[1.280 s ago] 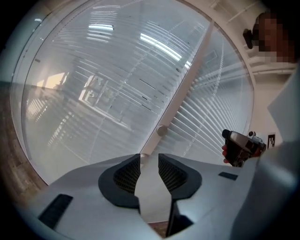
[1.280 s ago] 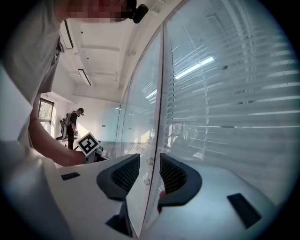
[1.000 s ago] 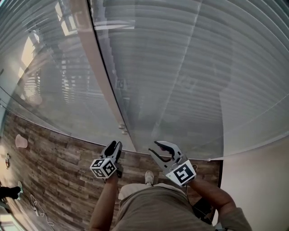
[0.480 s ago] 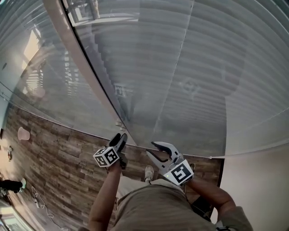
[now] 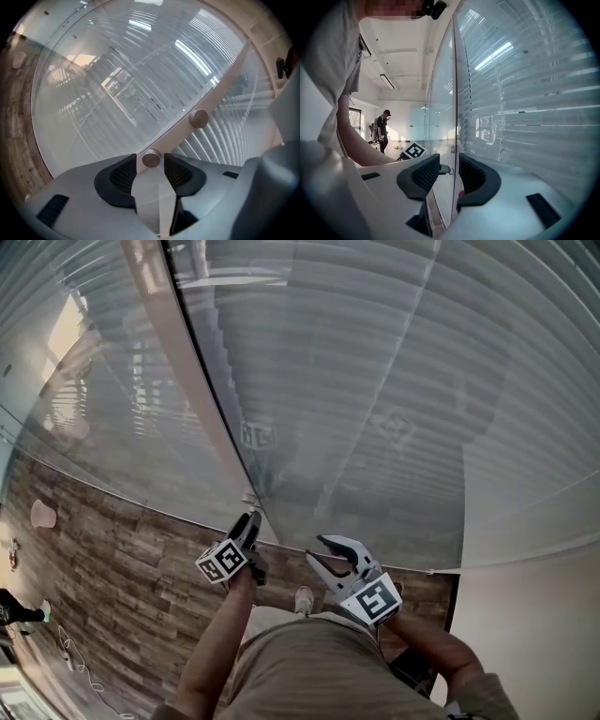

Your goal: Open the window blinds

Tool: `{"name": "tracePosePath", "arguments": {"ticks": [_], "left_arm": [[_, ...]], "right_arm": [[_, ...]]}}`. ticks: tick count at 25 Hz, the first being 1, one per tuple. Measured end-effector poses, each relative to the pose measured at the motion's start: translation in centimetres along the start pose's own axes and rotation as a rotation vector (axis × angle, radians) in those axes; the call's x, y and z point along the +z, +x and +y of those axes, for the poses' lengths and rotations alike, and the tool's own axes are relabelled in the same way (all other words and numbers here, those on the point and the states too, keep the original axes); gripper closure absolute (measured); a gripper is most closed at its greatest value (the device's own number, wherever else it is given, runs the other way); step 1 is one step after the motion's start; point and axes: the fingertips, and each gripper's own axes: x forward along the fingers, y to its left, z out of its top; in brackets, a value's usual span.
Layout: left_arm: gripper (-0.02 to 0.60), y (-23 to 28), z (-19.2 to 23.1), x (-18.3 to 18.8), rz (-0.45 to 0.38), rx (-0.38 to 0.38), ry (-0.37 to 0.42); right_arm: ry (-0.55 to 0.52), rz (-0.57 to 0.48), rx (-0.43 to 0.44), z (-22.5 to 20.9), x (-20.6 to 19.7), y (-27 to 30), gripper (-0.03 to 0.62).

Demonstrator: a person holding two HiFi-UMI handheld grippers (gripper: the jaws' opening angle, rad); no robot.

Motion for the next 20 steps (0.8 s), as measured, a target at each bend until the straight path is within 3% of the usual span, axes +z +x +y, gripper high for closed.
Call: {"name": "tracePosePath", "arguments": {"ticks": [5,20], "left_arm": [[0.390,0.3,0.2,0.0,-0.009,-0.030,-0.091],[0.445,1.1,-0.4,-0.1,-0.024,-0.062,-0.124]], "right_arm": [[-0.007,0.000,-0.013,-0.6,0.4,-0.4,0.471],[-0.016,0.015,-0.010,-1.6,0.0,-1.1,0.471]]}}
